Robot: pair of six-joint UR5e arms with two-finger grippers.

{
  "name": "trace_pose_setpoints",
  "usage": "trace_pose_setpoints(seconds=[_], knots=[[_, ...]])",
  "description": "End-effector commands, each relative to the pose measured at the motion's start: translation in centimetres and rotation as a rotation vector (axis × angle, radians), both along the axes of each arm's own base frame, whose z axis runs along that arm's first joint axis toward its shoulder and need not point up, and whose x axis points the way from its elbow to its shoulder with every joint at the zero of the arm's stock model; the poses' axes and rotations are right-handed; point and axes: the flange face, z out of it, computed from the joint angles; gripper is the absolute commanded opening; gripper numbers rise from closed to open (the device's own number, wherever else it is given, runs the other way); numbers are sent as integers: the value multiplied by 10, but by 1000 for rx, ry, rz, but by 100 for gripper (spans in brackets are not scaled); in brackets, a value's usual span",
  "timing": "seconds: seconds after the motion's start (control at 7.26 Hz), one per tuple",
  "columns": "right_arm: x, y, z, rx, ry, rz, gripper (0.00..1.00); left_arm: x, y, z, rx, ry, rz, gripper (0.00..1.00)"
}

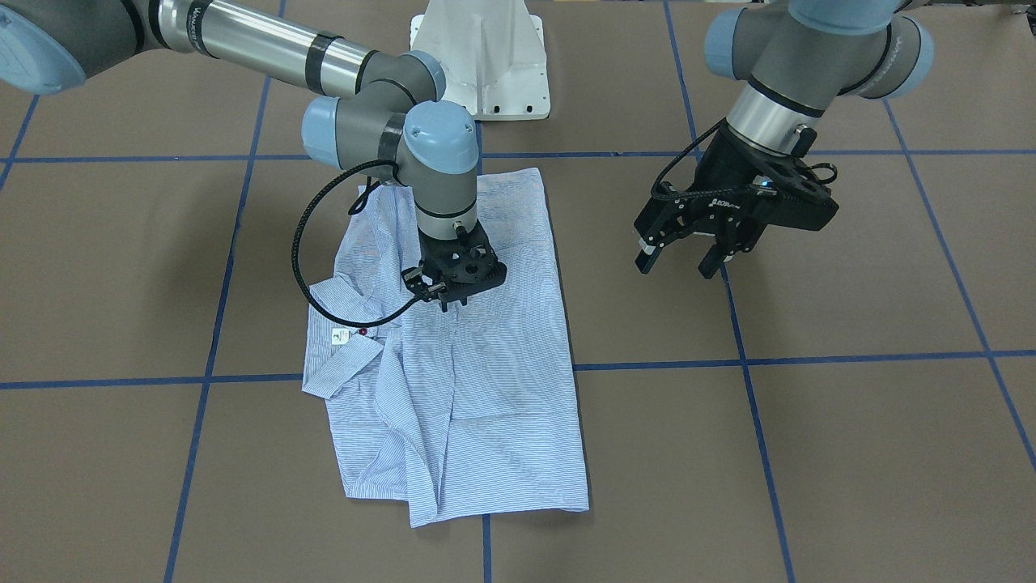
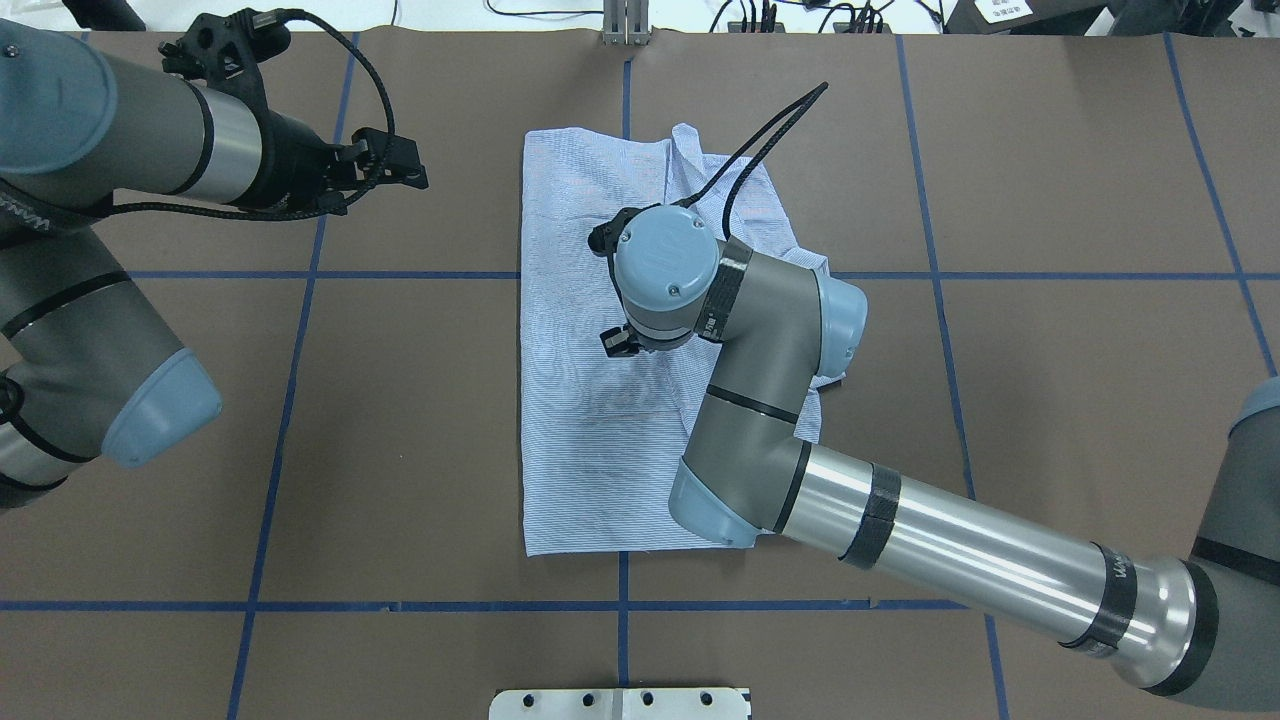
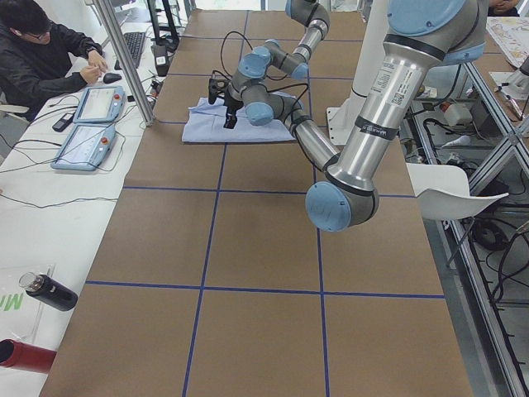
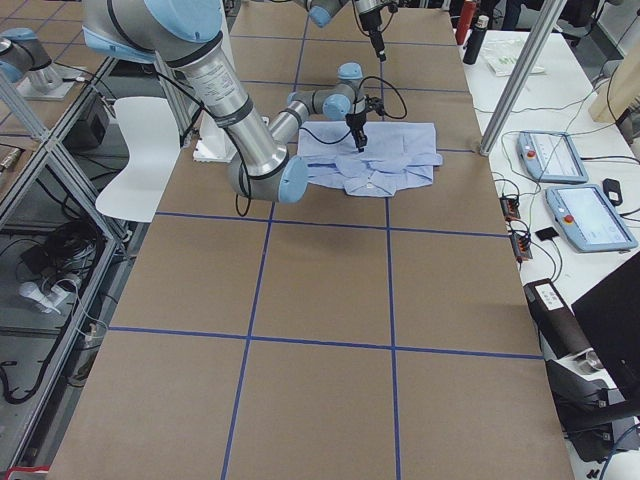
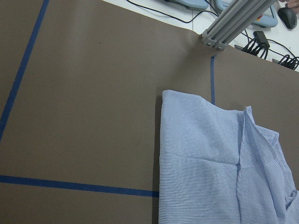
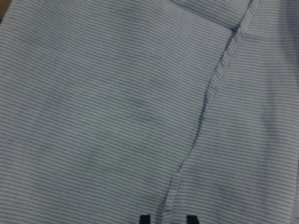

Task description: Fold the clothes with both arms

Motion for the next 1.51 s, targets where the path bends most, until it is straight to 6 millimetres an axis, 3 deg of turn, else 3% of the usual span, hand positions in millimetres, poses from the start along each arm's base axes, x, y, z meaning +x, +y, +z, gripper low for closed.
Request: trace_pose_setpoints(seconds=[0.0,0.83,1.38], knots=[[-5,5,3,17,12,6,39,0,0,0,-1,0,-1,100],[-5,6,9,12,22,6,36,2,1,0,-6,4,6,100],[-4,5,10,10,25,8,13,1,1,-1,-4,6,6,100]])
